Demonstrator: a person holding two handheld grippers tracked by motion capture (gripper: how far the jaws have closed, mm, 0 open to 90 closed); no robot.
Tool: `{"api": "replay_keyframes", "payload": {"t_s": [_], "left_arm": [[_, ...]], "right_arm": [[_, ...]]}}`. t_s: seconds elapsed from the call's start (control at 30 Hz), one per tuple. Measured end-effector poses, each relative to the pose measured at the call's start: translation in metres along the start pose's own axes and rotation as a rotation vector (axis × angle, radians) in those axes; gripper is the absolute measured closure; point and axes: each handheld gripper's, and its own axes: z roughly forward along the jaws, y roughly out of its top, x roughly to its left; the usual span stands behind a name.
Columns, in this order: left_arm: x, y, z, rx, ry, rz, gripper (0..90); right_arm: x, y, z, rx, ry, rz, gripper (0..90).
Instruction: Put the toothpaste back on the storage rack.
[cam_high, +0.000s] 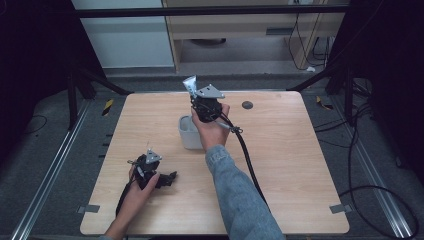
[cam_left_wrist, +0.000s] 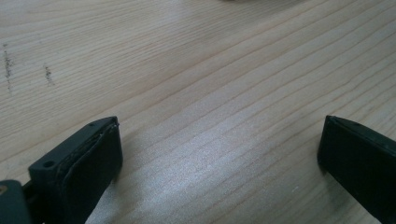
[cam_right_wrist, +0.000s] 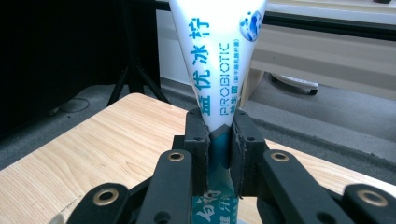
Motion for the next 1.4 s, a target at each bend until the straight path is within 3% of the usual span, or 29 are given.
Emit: {"api": "replay_keyframes", "payload": {"t_s": [0.4,1.4], "left_arm": [[0.000,0.000,0.000,0.000,0.000,-0.001,0.0],[0.000,0.000,0.000,0.001,0.000,-0.001,0.0]], "right_arm": [[0.001,-0.014,0.004,0.039,0.000,-0.003,78.8],[0.000,-0.028,-0.002,0.103,0.009,-0.028,78.9]]}}
